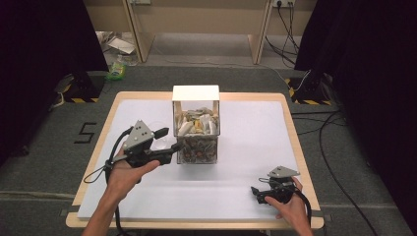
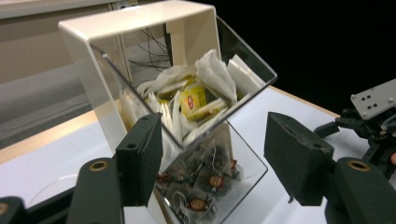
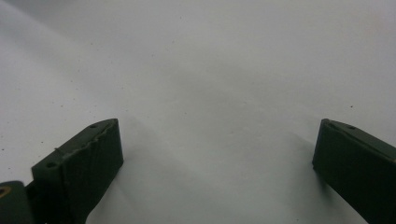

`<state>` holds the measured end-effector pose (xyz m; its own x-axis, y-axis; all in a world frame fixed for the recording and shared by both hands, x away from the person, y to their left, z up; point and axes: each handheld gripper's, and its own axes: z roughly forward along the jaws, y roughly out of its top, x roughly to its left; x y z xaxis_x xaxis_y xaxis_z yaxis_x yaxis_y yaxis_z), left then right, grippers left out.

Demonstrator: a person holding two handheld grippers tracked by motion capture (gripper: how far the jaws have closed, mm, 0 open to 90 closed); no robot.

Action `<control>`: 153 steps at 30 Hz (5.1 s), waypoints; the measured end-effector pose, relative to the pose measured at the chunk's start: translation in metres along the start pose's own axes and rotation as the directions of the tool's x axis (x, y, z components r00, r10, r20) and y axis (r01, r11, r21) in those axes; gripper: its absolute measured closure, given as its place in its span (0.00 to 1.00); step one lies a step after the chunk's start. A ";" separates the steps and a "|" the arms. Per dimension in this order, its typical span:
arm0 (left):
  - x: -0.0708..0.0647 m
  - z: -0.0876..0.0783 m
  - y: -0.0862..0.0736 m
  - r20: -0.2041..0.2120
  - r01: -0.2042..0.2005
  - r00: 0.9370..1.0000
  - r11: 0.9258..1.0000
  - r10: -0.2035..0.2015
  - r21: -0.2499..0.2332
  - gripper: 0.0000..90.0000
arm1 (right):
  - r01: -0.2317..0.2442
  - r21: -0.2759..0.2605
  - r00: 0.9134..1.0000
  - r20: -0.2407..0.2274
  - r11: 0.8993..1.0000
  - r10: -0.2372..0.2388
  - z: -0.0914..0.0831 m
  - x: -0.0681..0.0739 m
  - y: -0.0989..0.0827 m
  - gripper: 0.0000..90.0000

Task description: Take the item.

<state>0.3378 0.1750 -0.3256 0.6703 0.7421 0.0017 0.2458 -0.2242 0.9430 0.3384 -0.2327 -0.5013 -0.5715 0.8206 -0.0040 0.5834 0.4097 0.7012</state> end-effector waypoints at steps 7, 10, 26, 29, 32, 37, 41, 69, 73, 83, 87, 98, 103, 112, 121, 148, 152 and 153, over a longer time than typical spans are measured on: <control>-0.002 0.016 0.017 0.014 -0.011 1.000 1.000 0.011 0.004 0.48 | 0.003 0.001 1.000 0.000 1.000 -0.003 0.000 0.000 0.000 0.02; -0.003 0.024 0.025 0.009 -0.022 1.000 1.000 0.022 0.011 0.51 | 0.000 0.001 1.000 0.000 1.000 0.000 0.000 0.000 0.000 0.02; -0.001 0.063 0.044 -0.013 -0.005 1.000 0.998 0.006 0.065 0.61 | 0.001 0.002 1.000 -0.001 1.000 -0.001 0.000 0.000 0.000 0.02; 0.000 0.067 0.047 -0.013 0.003 1.000 0.998 -0.003 0.064 0.62 | 0.001 0.002 1.000 -0.001 1.000 -0.001 0.000 0.000 0.000 0.02; -0.001 0.072 0.049 -0.008 0.006 1.000 0.997 -0.006 0.073 0.64 | 0.002 0.002 1.000 -0.001 1.000 -0.002 0.000 0.000 0.000 0.02; -0.001 0.081 0.050 -0.004 0.015 1.000 0.997 -0.015 0.081 0.68 | 0.002 0.002 1.000 -0.001 1.000 -0.002 0.000 0.000 0.000 0.02; -0.001 0.086 0.050 -0.012 0.021 1.000 0.995 -0.020 0.098 0.70 | 0.001 0.002 1.000 -0.001 1.000 -0.001 0.000 0.000 0.000 0.02; 0.010 0.072 0.053 -0.008 0.004 1.000 0.996 -0.003 0.089 0.98 | 0.001 0.002 1.000 -0.001 1.000 -0.001 0.000 0.000 0.000 0.02; 0.012 0.063 0.057 -0.005 0.004 1.000 0.997 -0.004 0.074 0.98 | 0.002 0.002 1.000 -0.001 1.000 -0.002 0.000 0.000 0.000 0.02; 0.018 0.034 0.074 -0.006 -0.005 1.000 1.000 0.005 0.021 0.98 | 0.003 0.001 1.000 -0.001 1.000 -0.003 0.000 0.000 0.000 0.02; 0.020 0.023 0.079 -0.001 -0.005 1.000 1.000 0.005 0.004 0.98 | 0.006 0.000 1.000 -0.001 1.000 -0.006 0.000 0.000 0.000 0.02; 0.031 -0.005 0.086 0.003 0.003 1.000 1.000 -0.003 -0.027 0.98 | 0.005 0.000 1.000 -0.001 1.000 -0.005 0.000 0.000 0.000 0.02; 0.041 -0.022 0.083 -0.011 0.014 1.000 0.999 -0.015 -0.039 0.98 | 0.005 0.000 1.000 -0.001 1.000 -0.005 0.000 0.000 0.000 0.02; 0.068 -0.049 0.070 -0.065 0.060 0.996 0.996 -0.065 -0.065 0.98 | 0.006 0.000 1.000 0.000 1.000 -0.006 0.000 0.000 0.000 0.02; 0.088 -0.049 0.048 -0.128 0.076 0.988 0.996 -0.080 -0.036 0.98 | 0.006 0.000 1.000 0.000 1.000 -0.006 0.000 0.000 0.000 0.02; 0.118 -0.004 0.004 -0.256 0.102 0.962 0.994 -0.090 0.034 0.97 | 0.006 0.000 1.000 0.000 1.000 -0.006 0.000 0.000 0.000 0.02; 0.121 0.003 0.001 -0.264 0.115 0.959 0.993 -0.104 0.027 0.97 | 0.005 0.000 1.000 0.000 1.000 -0.005 0.000 0.000 0.000 0.02; 0.122 0.004 0.000 -0.268 0.114 0.958 0.993 -0.102 0.030 0.97 | 0.005 0.000 1.000 -0.001 1.000 -0.005 0.000 0.000 0.000 0.02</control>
<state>0.4227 0.2629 -0.3265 0.4297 0.9030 -0.0052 0.3411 -0.1570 0.9268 0.3388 -0.2327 -0.5016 -0.5749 0.8182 -0.0073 0.5806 0.4142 0.7009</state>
